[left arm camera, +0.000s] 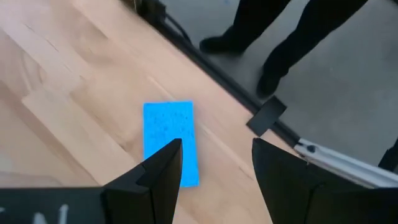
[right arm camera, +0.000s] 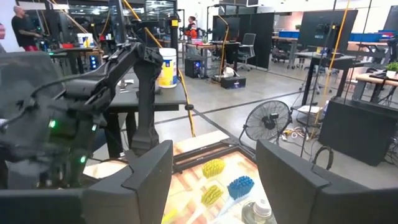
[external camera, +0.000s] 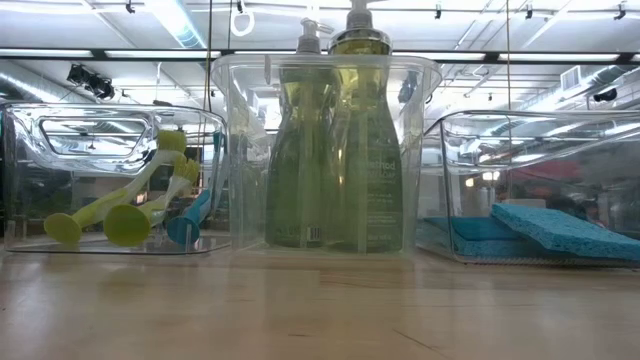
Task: Pick & Place Kitchen Sink Supplies
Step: Put the blue sponge wipe into the right transparent bin
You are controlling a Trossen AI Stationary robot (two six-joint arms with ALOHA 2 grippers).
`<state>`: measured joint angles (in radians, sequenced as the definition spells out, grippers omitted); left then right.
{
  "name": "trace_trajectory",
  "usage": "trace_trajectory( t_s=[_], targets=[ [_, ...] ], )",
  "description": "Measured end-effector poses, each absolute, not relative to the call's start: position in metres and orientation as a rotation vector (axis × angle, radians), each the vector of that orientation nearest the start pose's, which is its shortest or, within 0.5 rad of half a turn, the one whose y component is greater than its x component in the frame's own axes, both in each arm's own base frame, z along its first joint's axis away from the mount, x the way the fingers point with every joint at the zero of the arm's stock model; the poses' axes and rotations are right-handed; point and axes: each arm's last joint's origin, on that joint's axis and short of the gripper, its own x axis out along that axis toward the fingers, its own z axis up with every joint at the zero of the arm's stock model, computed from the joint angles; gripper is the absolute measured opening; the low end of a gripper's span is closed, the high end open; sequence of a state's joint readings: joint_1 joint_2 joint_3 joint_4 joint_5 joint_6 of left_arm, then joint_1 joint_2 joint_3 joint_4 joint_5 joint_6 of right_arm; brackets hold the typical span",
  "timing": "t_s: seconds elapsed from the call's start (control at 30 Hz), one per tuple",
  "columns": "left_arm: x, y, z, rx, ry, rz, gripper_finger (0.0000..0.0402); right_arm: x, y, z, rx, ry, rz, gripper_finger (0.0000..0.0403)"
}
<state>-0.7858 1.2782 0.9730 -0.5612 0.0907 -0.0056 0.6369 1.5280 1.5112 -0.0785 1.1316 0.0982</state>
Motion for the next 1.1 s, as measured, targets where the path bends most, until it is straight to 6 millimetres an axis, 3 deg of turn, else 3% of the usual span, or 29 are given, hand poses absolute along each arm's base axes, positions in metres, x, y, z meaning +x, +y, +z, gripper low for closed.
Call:
trace_trajectory(
  t_s=[0.6,1.1],
  targets=[
    [0.205,-0.213,0.191,0.446,1.097,-0.71,0.02,0.285,0.178,0.414,0.015,0.047,-0.468,0.0231],
    [0.202,-0.233,0.167,0.559,1.069,-0.652,0.0176,0.284,0.178,0.407,0.022,0.091,-0.452,0.0231]
  ],
)
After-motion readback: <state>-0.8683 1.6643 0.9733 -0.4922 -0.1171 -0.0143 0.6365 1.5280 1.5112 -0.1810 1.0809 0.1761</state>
